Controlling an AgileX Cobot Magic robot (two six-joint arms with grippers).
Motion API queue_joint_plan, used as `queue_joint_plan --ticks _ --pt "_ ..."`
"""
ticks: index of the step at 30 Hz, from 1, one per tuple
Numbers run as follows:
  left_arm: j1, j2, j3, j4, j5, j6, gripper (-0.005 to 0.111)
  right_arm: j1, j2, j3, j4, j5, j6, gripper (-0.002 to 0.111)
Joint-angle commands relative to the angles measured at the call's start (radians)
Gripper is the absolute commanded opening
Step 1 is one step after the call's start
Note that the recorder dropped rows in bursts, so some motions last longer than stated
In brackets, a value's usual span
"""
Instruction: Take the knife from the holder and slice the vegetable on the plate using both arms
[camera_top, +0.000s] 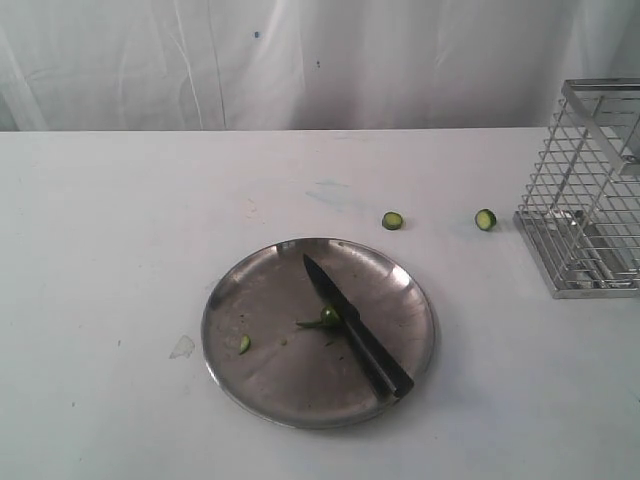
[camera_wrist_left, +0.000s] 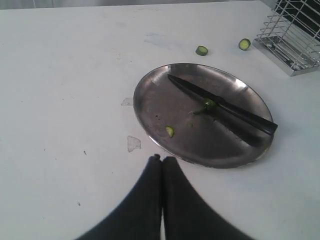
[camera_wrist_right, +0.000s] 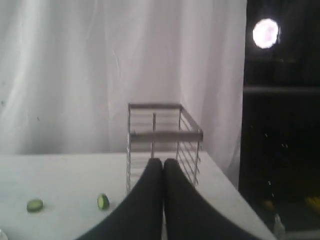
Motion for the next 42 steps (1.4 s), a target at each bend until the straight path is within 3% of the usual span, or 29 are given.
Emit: queue_joint_plan --ticks 1,3,13,25,27,30,32,35,39,42 --pt "-0.006 -0.007 0.004 -0.011 0.007 0.006 0.000 -0.027 -0.002 0.015 -0.024 0.260 0.074 0.000" --pt "-0.006 -0.007 0.004 -0.011 0.007 0.006 0.000 -0.027 -0.002 0.015 -0.013 0.374 0.085 0.000" --pt "-0.006 -0.007 0.004 -0.011 0.007 0.006 0.000 -0.027 -0.002 0.015 -0.016 0.364 0.090 0.000" --pt "-0.074 -0.134 0.065 -0.012 -0.036 0.003 0.000 -0.031 -0.002 0.015 -0.016 0.364 0.090 0.000" --pt "-0.083 -0.140 0.065 0.032 -0.097 0.029 0.000 -0.031 -0.002 0.015 -0.016 0.364 0.090 0.000" --pt "-0.110 -0.148 0.113 0.185 -0.341 0.085 0.000 -0.031 -0.002 0.015 -0.017 0.364 0.090 0.000" --pt "-0.112 -0.173 0.206 0.304 -0.551 -0.037 0.000 -0.031 -0.002 0.015 -0.017 0.364 0.090 0.000" --pt "-0.098 -0.180 0.344 0.413 -0.737 -0.262 0.000 -0.031 -0.002 0.015 -0.017 0.364 0.090 0.000" --pt "-0.068 -0.180 0.344 0.596 -0.392 -0.481 0.000 -0.031 -0.002 0.015 -0.017 0.364 0.090 0.000" --pt "-0.067 -0.180 0.344 0.631 -0.322 -0.520 0.000 -0.031 -0.002 0.015 -0.017 0.368 0.090 0.000"
